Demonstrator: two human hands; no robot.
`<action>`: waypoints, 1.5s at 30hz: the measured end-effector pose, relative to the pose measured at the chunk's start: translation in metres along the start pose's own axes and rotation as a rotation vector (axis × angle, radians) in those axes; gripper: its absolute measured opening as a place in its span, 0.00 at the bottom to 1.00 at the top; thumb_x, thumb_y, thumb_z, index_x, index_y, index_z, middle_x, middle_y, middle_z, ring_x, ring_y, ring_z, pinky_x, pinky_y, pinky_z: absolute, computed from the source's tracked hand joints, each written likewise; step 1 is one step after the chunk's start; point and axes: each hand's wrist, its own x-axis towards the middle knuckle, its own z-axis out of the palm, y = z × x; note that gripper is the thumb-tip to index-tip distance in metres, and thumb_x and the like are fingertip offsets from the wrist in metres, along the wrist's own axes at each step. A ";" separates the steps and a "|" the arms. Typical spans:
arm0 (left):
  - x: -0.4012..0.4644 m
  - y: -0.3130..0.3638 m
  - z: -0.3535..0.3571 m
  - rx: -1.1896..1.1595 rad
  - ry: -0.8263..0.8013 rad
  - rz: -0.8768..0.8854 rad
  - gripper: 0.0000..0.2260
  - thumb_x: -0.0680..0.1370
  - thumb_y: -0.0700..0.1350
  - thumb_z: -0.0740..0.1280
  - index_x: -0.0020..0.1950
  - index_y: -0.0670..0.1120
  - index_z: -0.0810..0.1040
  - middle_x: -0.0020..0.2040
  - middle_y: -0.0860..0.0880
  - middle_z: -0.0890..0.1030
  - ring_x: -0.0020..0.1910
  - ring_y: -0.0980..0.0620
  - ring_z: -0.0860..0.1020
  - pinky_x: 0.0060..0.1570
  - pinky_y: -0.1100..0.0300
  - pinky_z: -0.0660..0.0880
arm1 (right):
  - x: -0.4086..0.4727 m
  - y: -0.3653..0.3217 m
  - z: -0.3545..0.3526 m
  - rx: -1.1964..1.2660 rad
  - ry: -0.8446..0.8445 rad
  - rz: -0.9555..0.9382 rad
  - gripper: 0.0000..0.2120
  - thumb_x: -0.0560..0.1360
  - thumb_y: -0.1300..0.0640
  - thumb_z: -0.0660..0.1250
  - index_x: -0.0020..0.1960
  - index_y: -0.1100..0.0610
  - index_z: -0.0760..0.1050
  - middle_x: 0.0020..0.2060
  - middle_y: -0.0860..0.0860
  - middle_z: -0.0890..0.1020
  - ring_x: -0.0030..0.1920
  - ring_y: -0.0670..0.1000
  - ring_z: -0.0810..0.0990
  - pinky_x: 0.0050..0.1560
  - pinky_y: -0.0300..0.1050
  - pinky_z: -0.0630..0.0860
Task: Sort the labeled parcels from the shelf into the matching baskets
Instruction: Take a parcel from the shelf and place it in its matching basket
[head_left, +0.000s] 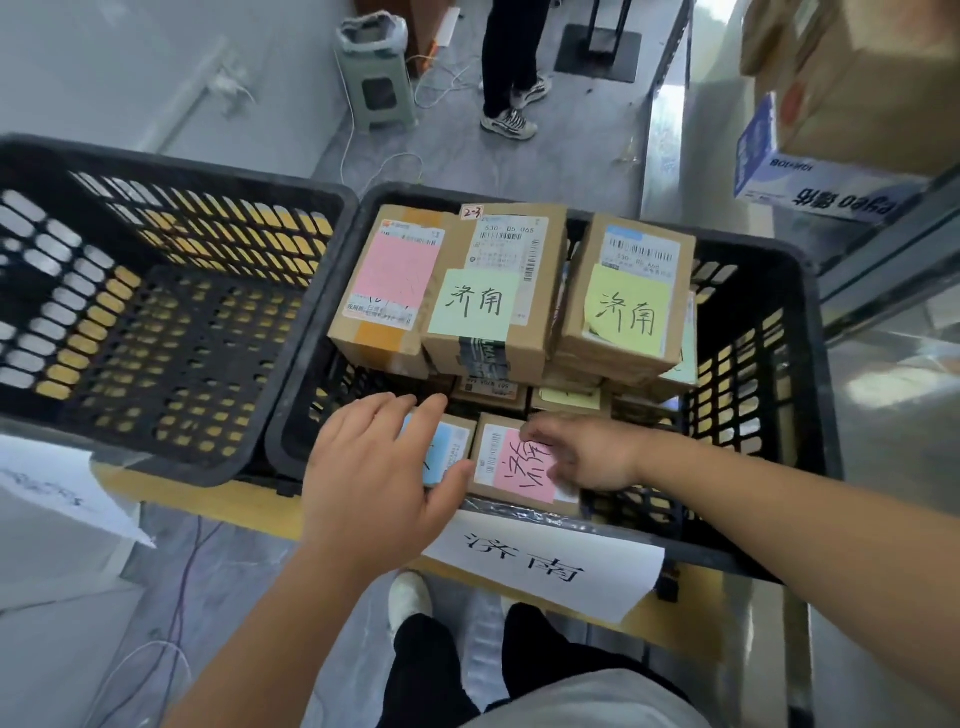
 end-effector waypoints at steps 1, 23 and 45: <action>0.000 0.000 -0.001 0.002 -0.007 -0.002 0.30 0.78 0.65 0.56 0.73 0.49 0.74 0.65 0.48 0.80 0.68 0.45 0.73 0.68 0.47 0.67 | -0.004 -0.001 -0.002 -0.030 0.002 -0.021 0.30 0.79 0.53 0.68 0.78 0.44 0.62 0.74 0.45 0.70 0.70 0.49 0.70 0.68 0.43 0.68; 0.039 -0.030 -0.042 -0.066 -0.168 0.647 0.36 0.77 0.73 0.44 0.82 0.58 0.53 0.82 0.50 0.55 0.81 0.47 0.50 0.79 0.46 0.48 | -0.171 -0.127 0.023 0.322 0.733 0.418 0.38 0.74 0.30 0.66 0.80 0.36 0.58 0.78 0.37 0.63 0.76 0.39 0.60 0.74 0.37 0.58; -0.245 0.203 -0.015 0.053 -0.241 1.570 0.37 0.76 0.72 0.47 0.79 0.53 0.63 0.77 0.44 0.68 0.76 0.42 0.65 0.75 0.44 0.61 | -0.403 -0.287 0.421 0.743 1.205 1.400 0.47 0.69 0.20 0.49 0.82 0.38 0.45 0.83 0.47 0.53 0.82 0.52 0.52 0.79 0.59 0.55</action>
